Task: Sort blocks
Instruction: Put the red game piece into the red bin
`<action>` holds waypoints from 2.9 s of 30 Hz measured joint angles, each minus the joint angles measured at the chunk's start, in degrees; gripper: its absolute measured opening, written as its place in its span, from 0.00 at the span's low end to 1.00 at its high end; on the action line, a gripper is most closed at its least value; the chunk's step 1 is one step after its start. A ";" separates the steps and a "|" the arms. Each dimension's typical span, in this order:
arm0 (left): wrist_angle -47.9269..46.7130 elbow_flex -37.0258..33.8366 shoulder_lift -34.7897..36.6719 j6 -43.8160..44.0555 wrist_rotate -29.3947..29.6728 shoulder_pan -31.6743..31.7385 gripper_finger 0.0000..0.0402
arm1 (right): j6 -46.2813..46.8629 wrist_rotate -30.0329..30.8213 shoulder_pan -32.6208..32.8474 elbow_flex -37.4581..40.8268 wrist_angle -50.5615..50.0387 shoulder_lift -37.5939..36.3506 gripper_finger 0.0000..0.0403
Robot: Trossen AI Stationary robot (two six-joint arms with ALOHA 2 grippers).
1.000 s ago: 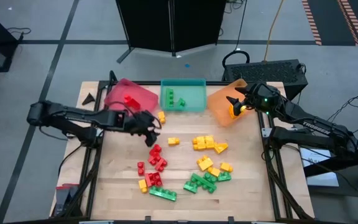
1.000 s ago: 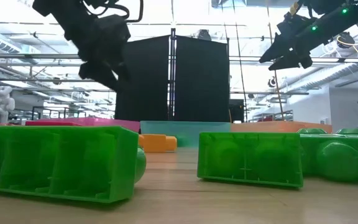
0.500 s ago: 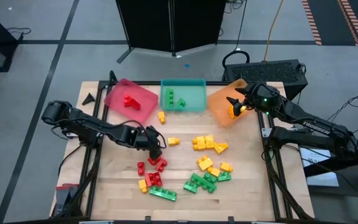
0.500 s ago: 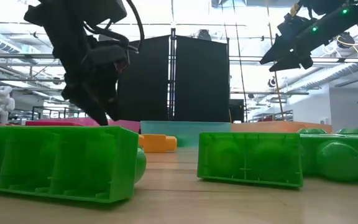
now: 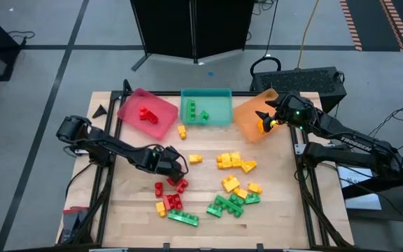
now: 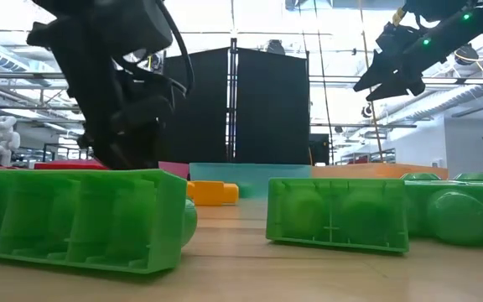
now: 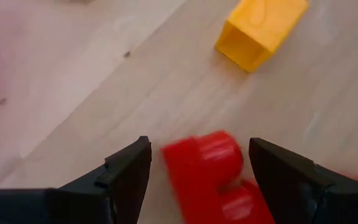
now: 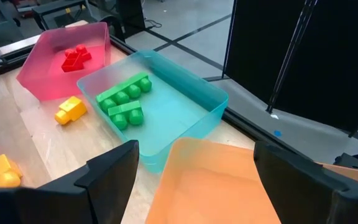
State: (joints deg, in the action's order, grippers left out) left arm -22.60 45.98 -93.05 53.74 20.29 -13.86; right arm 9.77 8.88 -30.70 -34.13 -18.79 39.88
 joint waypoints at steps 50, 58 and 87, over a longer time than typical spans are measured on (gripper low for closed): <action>-14.75 12.76 6.91 -9.59 18.16 25.57 0.42 | -1.32 0.09 -0.02 -0.07 0.51 -0.01 0.78; -10.80 11.08 6.29 -13.04 18.40 38.26 0.42 | -1.21 0.07 0.00 -0.07 0.49 0.00 0.78; 8.04 5.25 13.29 -24.15 -17.35 39.29 0.56 | -0.03 0.07 0.00 -0.07 0.40 0.00 0.78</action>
State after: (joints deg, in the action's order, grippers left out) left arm -14.56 51.22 -79.77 29.58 2.94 25.43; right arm 9.74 8.95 -30.70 -34.20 -18.39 39.88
